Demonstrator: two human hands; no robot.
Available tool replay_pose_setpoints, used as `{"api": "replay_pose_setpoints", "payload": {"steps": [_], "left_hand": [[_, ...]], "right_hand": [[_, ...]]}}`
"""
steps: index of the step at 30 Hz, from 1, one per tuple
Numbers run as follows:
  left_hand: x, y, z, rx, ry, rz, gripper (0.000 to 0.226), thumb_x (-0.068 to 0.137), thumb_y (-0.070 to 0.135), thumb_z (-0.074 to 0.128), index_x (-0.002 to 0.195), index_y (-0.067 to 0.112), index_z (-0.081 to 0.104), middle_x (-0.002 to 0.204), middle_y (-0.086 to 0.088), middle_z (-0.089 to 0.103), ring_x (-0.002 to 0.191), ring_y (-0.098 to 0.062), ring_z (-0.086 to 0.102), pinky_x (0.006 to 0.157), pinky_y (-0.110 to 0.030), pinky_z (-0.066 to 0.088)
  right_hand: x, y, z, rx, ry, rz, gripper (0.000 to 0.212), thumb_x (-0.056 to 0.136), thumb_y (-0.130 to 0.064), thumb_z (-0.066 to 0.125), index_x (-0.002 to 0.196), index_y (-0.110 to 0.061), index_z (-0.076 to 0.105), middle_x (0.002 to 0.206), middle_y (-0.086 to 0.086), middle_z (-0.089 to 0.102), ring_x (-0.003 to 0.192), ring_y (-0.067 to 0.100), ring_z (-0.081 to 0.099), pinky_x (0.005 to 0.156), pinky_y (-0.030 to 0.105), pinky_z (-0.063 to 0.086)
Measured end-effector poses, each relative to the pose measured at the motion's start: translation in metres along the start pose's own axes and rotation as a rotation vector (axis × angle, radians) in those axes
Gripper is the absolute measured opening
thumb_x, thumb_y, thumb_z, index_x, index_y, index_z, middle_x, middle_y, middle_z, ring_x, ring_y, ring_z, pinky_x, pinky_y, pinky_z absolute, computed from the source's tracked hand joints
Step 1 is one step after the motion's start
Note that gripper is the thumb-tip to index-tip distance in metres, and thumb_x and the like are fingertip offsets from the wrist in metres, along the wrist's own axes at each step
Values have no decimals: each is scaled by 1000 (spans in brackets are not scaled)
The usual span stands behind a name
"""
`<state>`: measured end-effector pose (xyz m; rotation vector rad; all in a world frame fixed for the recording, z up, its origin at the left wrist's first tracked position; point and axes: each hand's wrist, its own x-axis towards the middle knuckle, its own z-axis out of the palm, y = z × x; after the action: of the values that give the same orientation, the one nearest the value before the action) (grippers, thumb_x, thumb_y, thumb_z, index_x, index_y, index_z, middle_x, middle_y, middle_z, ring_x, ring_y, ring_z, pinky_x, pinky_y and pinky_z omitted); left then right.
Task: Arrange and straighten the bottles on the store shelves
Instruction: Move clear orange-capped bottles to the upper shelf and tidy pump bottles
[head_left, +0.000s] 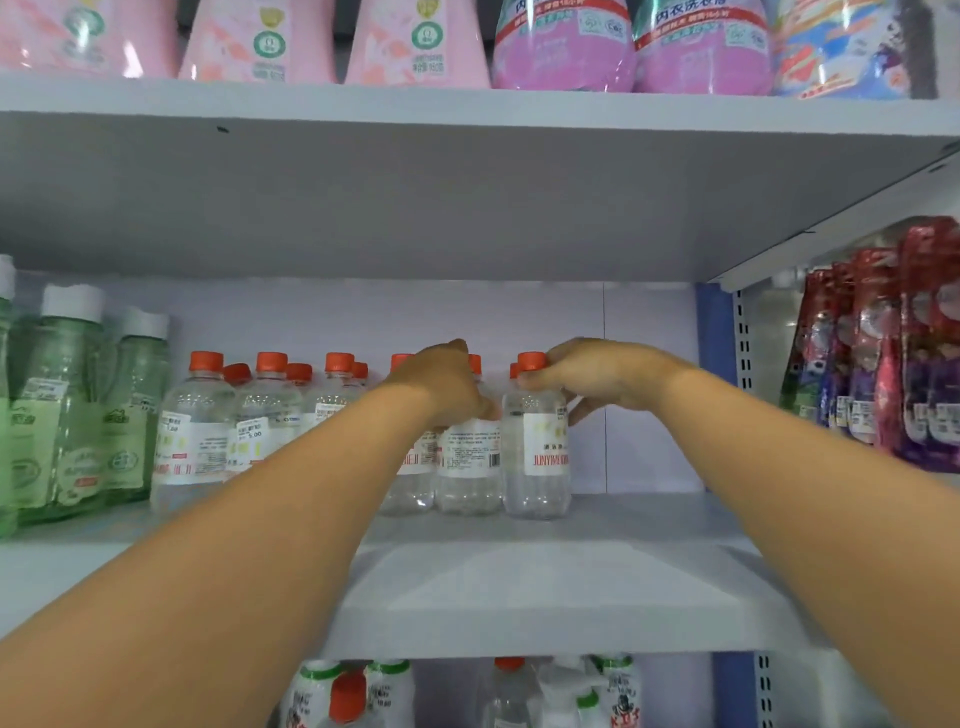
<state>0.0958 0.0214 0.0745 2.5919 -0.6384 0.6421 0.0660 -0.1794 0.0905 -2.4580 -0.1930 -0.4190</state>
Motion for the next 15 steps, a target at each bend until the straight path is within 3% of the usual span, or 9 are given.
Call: {"api": "replay_pose_setpoints", "payload": {"steps": [1, 3, 6, 8, 12, 15], "left_hand": [[2, -2, 3, -26, 2, 5, 68, 87, 49, 77, 139, 19, 46, 121, 2, 59, 80, -17, 68, 61, -28, 52], [8, -6, 6, -76, 16, 20, 59, 89, 49, 73, 135, 20, 49, 115, 5, 61, 80, -16, 67, 58, -28, 51], [10, -9, -1, -116, 84, 31, 42, 93, 45, 63, 127, 20, 60, 113, 1, 66, 91, -21, 70, 82, -38, 60], [10, -9, -5, -12, 133, 38, 40, 92, 47, 64, 123, 21, 64, 120, 0, 66, 104, -22, 65, 93, -42, 56], [13, -3, -12, 35, 58, 22, 43, 94, 46, 65, 125, 15, 61, 121, -5, 63, 102, -21, 60, 80, -32, 48], [19, -2, -18, 25, 4, -8, 41, 97, 39, 59, 126, 10, 66, 122, -12, 70, 94, -22, 61, 76, -32, 44]], "right_hand": [[3, 6, 4, 37, 28, -15, 32, 94, -44, 69, 115, -19, 70, 107, 0, 77, 97, 17, 73, 77, 32, 64], [7, 15, 10, 54, 81, -42, 31, 91, -51, 70, 109, -26, 68, 102, -5, 76, 94, 13, 73, 71, 30, 62], [10, 18, 17, -43, 180, -70, 33, 87, -61, 69, 95, -29, 64, 95, -8, 71, 89, 10, 68, 65, 29, 57], [12, 17, 23, -53, 230, -68, 38, 86, -64, 68, 92, -27, 61, 95, -5, 70, 86, 11, 66, 62, 28, 55], [12, 16, 26, 7, 231, -53, 47, 91, -66, 59, 96, -20, 65, 96, 2, 74, 87, 17, 71, 70, 30, 58], [11, 17, 21, 109, 219, -31, 41, 94, -54, 62, 107, -15, 69, 101, 3, 76, 92, 18, 73, 77, 31, 58]]}}
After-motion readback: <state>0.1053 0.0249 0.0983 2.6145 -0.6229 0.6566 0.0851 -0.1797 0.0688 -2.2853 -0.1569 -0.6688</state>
